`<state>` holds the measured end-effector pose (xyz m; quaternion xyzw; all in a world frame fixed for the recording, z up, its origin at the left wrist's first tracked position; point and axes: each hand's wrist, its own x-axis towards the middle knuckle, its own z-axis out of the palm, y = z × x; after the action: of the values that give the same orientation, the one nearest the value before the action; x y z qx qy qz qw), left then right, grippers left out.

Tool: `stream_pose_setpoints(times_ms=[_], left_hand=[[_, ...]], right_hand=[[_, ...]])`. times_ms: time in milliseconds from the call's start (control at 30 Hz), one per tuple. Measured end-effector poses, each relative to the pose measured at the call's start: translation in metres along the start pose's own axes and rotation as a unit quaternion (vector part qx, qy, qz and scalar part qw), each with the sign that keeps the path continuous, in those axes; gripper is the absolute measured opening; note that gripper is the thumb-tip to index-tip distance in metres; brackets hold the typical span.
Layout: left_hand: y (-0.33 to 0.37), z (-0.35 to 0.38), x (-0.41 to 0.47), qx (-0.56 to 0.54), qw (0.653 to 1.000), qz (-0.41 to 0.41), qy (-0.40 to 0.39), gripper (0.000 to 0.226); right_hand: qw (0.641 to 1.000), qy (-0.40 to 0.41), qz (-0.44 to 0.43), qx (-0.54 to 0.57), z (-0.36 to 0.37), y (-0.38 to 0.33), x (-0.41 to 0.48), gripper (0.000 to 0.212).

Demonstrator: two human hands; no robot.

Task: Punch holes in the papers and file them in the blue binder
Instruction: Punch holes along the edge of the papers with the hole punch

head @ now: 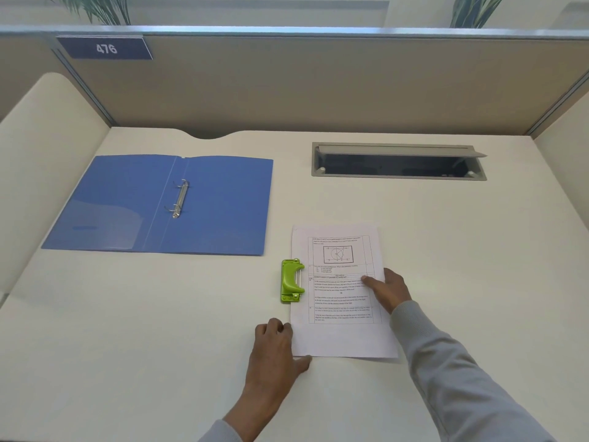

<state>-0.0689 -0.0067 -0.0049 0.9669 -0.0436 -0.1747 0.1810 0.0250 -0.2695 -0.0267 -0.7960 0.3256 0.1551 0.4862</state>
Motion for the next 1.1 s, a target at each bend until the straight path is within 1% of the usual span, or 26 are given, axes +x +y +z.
stream_pose_setpoints(times_ms=[267,300,367,433,500,567,667,700,800,867,933,1100], left_hand=[[0.0,-0.003,0.005,-0.007,1.0,-0.012,-0.018,0.059],[0.0,-0.005,0.008,-0.011,0.999,-0.022,-0.022,0.062],[0.0,-0.013,0.015,-0.023,0.998,-0.055,-0.015,0.076],[0.0,-0.025,0.024,-0.046,0.995,-0.089,0.017,0.09],[0.0,-0.038,0.035,-0.086,0.989,-0.109,0.059,0.094],[-0.002,-0.047,0.05,-0.137,0.981,-0.115,0.07,0.088],[-0.006,-0.054,0.073,-0.208,0.969,-0.123,0.041,0.062],[-0.006,-0.055,0.077,-0.226,0.965,-0.127,0.037,0.055],[-0.003,-0.058,0.084,-0.273,0.952,-0.134,0.035,0.046],[-0.002,-0.056,0.087,-0.294,0.945,-0.138,0.031,0.035],[-0.001,-0.055,0.089,-0.306,0.941,-0.142,0.038,0.031],[-0.001,-0.055,0.093,-0.32,0.933,-0.16,0.035,0.032]], right_hand=[[1.0,-0.002,0.003,0.002,0.0,-0.002,-0.002,0.036],[1.0,-0.004,0.003,0.003,-0.001,-0.001,-0.002,0.037],[1.0,-0.009,0.001,0.005,-0.001,0.001,0.001,0.041],[1.0,-0.013,-0.001,0.011,-0.001,0.004,0.004,0.048],[1.0,-0.014,-0.004,0.019,-0.002,0.006,0.004,0.05],[0.999,-0.019,-0.007,0.025,-0.002,0.006,0.004,0.046],[0.999,-0.02,-0.011,0.037,-0.003,0.004,0.002,0.036],[0.999,-0.021,-0.012,0.041,-0.002,0.004,0.002,0.035],[0.998,-0.022,-0.014,0.051,-0.001,0.003,0.0,0.034],[0.997,-0.026,-0.012,0.067,0.0,0.003,0.001,0.034],[0.997,-0.028,-0.018,0.069,0.0,0.003,0.0,0.034],[0.998,-0.034,-0.031,0.053,-0.001,0.002,-0.002,0.038]])
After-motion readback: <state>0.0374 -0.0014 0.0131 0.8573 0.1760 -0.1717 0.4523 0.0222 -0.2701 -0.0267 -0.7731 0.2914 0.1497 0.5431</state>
